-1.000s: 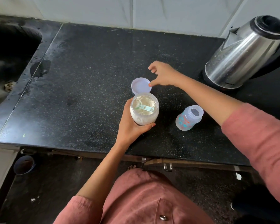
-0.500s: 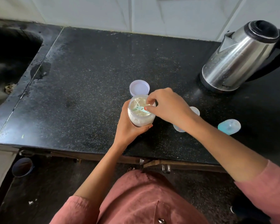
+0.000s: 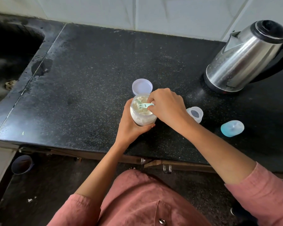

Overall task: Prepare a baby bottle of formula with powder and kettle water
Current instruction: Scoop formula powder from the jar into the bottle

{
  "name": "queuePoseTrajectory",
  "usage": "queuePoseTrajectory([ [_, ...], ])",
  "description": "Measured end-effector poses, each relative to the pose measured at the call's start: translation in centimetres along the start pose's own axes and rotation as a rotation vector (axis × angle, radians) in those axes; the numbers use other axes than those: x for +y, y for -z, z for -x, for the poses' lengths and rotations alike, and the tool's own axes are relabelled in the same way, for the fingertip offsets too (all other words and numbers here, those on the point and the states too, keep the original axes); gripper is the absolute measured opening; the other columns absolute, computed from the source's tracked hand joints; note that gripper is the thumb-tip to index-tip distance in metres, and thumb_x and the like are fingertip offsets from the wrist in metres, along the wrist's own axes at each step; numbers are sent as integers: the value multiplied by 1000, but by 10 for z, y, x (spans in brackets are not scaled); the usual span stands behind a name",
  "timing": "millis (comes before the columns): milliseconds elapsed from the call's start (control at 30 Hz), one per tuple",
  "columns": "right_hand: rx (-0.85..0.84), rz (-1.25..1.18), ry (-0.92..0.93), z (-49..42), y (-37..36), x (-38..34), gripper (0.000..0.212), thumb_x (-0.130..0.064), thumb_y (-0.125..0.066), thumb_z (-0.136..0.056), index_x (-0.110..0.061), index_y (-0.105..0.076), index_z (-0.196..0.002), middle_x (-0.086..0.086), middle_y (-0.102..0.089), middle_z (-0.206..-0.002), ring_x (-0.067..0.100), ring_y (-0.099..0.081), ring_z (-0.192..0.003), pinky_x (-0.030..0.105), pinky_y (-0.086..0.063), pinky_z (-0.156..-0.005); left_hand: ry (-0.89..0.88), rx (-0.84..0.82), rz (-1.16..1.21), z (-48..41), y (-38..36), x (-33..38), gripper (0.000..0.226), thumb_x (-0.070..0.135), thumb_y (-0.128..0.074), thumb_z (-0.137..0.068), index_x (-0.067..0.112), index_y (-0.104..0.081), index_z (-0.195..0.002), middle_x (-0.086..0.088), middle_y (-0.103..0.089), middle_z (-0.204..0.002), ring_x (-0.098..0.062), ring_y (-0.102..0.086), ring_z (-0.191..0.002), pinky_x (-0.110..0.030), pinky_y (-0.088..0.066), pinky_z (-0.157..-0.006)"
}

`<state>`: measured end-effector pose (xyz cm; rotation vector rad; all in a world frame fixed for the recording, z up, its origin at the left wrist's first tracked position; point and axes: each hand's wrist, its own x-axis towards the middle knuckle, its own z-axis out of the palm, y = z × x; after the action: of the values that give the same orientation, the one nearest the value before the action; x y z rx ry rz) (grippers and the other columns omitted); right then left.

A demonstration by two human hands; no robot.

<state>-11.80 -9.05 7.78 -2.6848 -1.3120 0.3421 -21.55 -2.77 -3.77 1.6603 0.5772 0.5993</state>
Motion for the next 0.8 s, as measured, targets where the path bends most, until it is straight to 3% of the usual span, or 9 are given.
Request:
queuePoseTrajectory([
  [267, 112, -163, 87, 14, -3, 9, 13, -17, -53, -89, -14, -65, -93, -2, -60, -104, 18, -57, -91, 28, -37, -63, 2, -4, -13, 1, 0, 1, 85, 9, -87, -61, 34, -35, -124, 7, -54, -122, -4, -55, -108, -20, -46, -88],
  [400, 168, -171, 141, 19, -7, 8, 15, -15, -53, -89, -10, -65, -96, 2, -62, -100, 21, -56, -91, 31, -40, -63, 12, -7, 0, 1, 0, 3, 83, 5, -85, -61, 23, -36, -126, 7, -55, -119, 0, -56, -104, -11, -43, -81],
  [600, 155, -116, 173, 22, -13, 2, 21, -17, -49, -91, -8, -63, -104, 6, -58, -101, 22, -52, -98, 34, -41, -66, 11, -4, -1, 3, -1, 9, 78, 4, -83, -63, 20, -37, -124, 13, -54, -113, 7, -56, -100, -6, -41, -77],
  [800, 136, -150, 126, 19, -18, -6, 25, -18, -47, -92, -5, -63, -105, 10, -60, -105, 26, -57, -92, 37, -47, -75, 19, -2, -29, 2, 0, 8, 80, 7, -84, -63, 36, -36, -120, 14, -53, -117, 5, -55, -104, -6, -40, -78],
])
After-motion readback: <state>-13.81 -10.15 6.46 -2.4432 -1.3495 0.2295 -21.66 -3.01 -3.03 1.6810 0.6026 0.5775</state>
